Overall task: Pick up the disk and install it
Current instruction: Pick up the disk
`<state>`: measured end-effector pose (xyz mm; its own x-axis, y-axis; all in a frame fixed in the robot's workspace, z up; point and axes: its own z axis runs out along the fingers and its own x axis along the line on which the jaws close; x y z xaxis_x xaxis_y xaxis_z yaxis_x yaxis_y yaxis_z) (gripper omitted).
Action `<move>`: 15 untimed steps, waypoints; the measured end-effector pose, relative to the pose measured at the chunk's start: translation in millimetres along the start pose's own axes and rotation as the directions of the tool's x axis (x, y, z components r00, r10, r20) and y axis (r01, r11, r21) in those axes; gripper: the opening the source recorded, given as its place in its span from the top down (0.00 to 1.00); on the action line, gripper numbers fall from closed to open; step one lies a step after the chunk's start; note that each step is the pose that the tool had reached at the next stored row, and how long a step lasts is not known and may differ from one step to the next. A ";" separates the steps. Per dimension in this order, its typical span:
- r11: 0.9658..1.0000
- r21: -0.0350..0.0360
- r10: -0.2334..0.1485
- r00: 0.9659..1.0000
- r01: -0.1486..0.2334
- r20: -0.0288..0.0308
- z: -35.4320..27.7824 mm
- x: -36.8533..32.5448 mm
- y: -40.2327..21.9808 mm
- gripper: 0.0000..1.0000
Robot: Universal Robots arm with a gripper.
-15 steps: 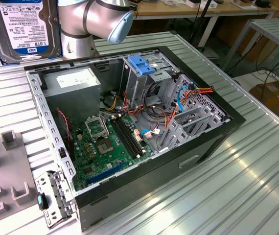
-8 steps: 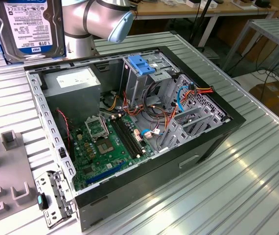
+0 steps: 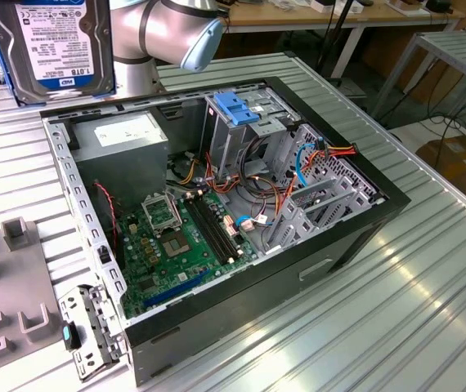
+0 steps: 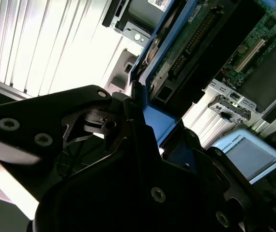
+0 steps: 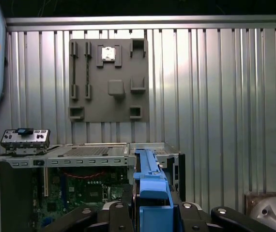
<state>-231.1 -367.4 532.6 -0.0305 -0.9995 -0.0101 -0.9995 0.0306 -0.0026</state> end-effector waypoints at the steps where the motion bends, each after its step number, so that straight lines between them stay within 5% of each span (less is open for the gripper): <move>1: 1.000 0.000 0.000 1.000 0.000 0.000 0.0 0.0 -0.7 0.63; 15: 1.000 0.000 0.001 1.000 -0.001 0.000 0.0 -0.1 -15.4 0.63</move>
<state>-215.7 -367.8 532.6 -0.0313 -0.9995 -0.0102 -0.9995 0.0313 -0.0024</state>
